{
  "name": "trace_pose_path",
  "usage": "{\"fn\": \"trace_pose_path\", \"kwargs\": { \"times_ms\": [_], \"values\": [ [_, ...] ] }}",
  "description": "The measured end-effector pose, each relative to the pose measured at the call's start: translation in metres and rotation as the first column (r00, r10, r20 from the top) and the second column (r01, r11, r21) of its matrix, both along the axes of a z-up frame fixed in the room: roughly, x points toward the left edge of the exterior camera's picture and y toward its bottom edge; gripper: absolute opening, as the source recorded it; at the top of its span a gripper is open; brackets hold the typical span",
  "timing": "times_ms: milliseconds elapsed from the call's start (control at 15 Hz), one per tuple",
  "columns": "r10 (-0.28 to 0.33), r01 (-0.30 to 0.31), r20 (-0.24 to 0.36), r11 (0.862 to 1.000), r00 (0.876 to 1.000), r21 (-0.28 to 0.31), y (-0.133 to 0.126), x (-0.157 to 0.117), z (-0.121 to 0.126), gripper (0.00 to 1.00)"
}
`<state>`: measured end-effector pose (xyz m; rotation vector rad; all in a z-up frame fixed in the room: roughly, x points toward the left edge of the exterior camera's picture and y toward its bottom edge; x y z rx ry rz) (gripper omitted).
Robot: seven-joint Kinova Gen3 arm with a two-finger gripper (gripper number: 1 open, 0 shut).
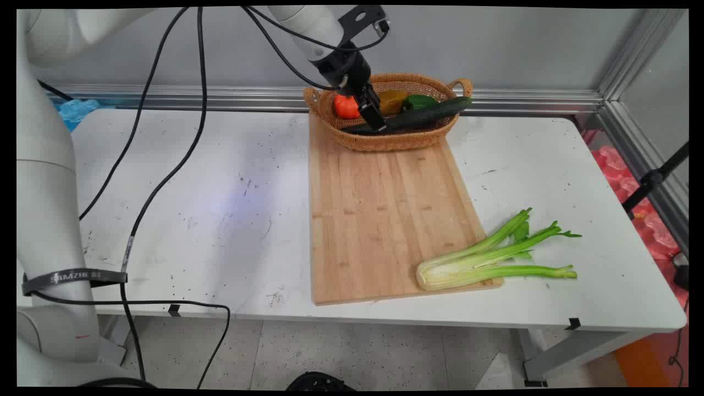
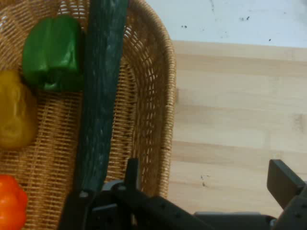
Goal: Pick up the cucumber from the vegetable basket
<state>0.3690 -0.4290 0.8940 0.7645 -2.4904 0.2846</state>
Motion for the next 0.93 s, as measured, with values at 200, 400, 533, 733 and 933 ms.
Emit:
{"fn": "trace_pose_path", "kwargs": {
  "times_ms": [200,400,533,733,933],
  "values": [
    [0.009,-0.009,0.000,1.000,1.000,-0.007,-0.003,0.001,0.003,1.00],
    [0.019,-0.019,-0.003,0.999,1.000,-0.029,-0.012,-0.001,0.009,1.00],
    [0.025,-0.025,-0.005,0.999,1.000,-0.048,-0.021,-0.002,0.013,1.00],
    [0.034,-0.035,-0.009,0.996,0.999,-0.078,-0.035,-0.003,0.018,1.00],
    [0.043,-0.044,-0.014,0.993,0.999,-0.112,-0.053,-0.003,0.020,1.00]
  ]
}}
